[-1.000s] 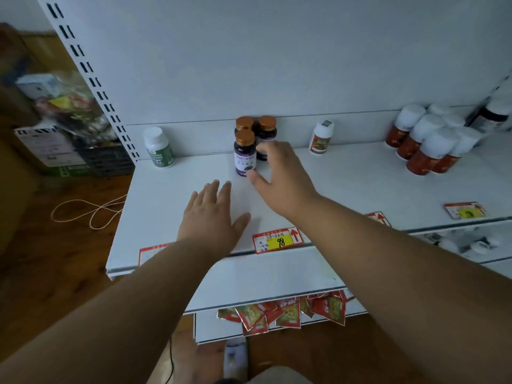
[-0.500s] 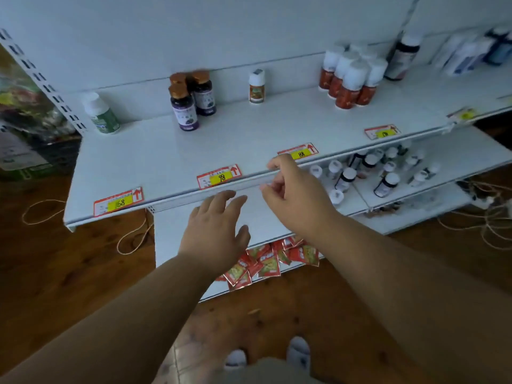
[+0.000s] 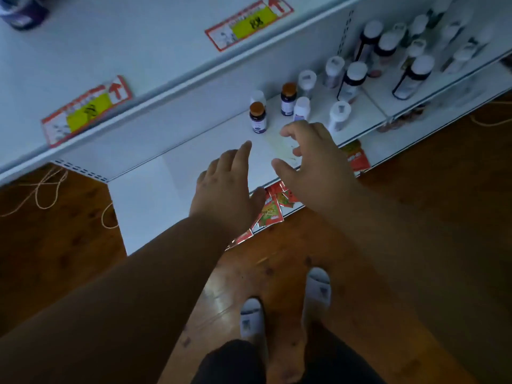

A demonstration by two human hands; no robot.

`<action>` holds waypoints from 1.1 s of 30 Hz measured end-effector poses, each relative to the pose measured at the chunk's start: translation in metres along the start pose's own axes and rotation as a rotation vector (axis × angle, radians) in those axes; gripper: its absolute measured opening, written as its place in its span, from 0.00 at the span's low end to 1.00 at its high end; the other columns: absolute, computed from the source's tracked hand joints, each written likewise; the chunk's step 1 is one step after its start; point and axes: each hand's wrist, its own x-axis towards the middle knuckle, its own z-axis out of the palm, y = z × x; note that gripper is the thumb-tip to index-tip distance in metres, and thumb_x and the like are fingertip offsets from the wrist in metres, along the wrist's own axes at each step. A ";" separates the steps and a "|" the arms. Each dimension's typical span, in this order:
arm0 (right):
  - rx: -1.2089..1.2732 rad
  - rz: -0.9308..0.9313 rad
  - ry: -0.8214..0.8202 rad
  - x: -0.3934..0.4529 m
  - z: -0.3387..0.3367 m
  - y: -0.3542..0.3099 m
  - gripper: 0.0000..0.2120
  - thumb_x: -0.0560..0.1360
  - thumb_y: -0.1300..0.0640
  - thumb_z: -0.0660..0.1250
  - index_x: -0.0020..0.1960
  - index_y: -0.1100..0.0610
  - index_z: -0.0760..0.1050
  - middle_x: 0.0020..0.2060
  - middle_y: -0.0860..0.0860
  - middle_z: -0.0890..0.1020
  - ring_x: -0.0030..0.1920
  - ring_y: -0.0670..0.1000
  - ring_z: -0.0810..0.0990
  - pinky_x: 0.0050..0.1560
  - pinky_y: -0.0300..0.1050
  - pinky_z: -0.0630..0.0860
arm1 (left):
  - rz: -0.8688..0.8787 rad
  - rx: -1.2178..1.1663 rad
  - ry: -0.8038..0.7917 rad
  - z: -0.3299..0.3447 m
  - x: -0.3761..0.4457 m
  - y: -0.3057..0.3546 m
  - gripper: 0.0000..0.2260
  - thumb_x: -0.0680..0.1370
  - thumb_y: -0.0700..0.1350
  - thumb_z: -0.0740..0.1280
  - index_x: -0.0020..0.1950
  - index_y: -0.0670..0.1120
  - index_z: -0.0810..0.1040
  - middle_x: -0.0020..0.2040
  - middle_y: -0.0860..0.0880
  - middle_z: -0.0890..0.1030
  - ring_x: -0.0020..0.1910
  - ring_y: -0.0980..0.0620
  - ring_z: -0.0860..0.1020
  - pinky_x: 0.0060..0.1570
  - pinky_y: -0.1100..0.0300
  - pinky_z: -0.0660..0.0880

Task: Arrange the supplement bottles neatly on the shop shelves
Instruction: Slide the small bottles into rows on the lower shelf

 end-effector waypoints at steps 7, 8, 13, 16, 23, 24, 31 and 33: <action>0.062 0.133 0.039 0.046 0.103 0.113 0.27 0.77 0.49 0.70 0.73 0.48 0.65 0.69 0.52 0.69 0.66 0.52 0.74 0.61 0.41 0.71 | 0.028 0.042 -0.027 0.101 0.067 -0.038 0.31 0.77 0.56 0.65 0.78 0.54 0.57 0.77 0.50 0.62 0.75 0.46 0.62 0.72 0.46 0.61; 0.073 0.143 0.032 0.058 0.123 0.125 0.29 0.77 0.49 0.70 0.75 0.48 0.64 0.70 0.53 0.68 0.68 0.53 0.72 0.65 0.44 0.71 | 0.046 0.059 -0.021 0.113 0.081 -0.053 0.31 0.77 0.56 0.65 0.78 0.54 0.57 0.77 0.50 0.63 0.75 0.47 0.62 0.72 0.46 0.61; 0.055 0.060 0.078 0.138 0.196 0.173 0.35 0.77 0.48 0.69 0.78 0.44 0.56 0.73 0.54 0.66 0.71 0.55 0.70 0.71 0.48 0.68 | 0.087 0.165 0.026 0.170 0.155 -0.099 0.34 0.76 0.59 0.66 0.77 0.52 0.57 0.77 0.50 0.63 0.76 0.47 0.61 0.72 0.48 0.60; 0.019 0.032 0.139 0.174 0.228 0.192 0.36 0.77 0.49 0.70 0.78 0.43 0.55 0.72 0.54 0.67 0.70 0.56 0.70 0.71 0.51 0.70 | 0.175 0.246 -0.006 0.196 0.182 -0.114 0.36 0.75 0.63 0.64 0.78 0.52 0.54 0.78 0.49 0.60 0.77 0.47 0.58 0.73 0.48 0.58; 0.042 -0.087 0.301 0.242 0.261 0.196 0.28 0.75 0.55 0.73 0.70 0.49 0.63 0.62 0.57 0.71 0.58 0.59 0.77 0.61 0.53 0.76 | 0.217 0.254 0.087 0.221 0.240 -0.137 0.38 0.74 0.66 0.63 0.78 0.52 0.54 0.78 0.50 0.59 0.77 0.48 0.59 0.72 0.47 0.59; 0.044 -0.084 0.312 0.243 0.267 0.201 0.28 0.75 0.56 0.72 0.70 0.50 0.64 0.61 0.57 0.72 0.56 0.59 0.77 0.60 0.54 0.77 | 0.224 0.243 0.081 0.227 0.241 -0.136 0.38 0.74 0.66 0.62 0.78 0.52 0.54 0.78 0.50 0.59 0.77 0.48 0.59 0.72 0.48 0.59; 0.309 -0.063 0.362 0.258 0.266 0.203 0.21 0.75 0.59 0.70 0.64 0.49 0.65 0.57 0.55 0.74 0.53 0.55 0.77 0.58 0.52 0.77 | 0.178 0.100 0.136 0.215 0.252 -0.140 0.39 0.71 0.70 0.52 0.78 0.51 0.55 0.78 0.50 0.61 0.76 0.48 0.61 0.72 0.45 0.63; 0.555 -0.040 0.324 0.246 0.263 0.198 0.21 0.75 0.59 0.71 0.62 0.46 0.65 0.56 0.51 0.76 0.54 0.51 0.78 0.60 0.51 0.77 | 0.206 0.059 0.159 0.207 0.248 -0.145 0.39 0.74 0.71 0.49 0.78 0.50 0.57 0.77 0.48 0.63 0.75 0.47 0.62 0.71 0.43 0.64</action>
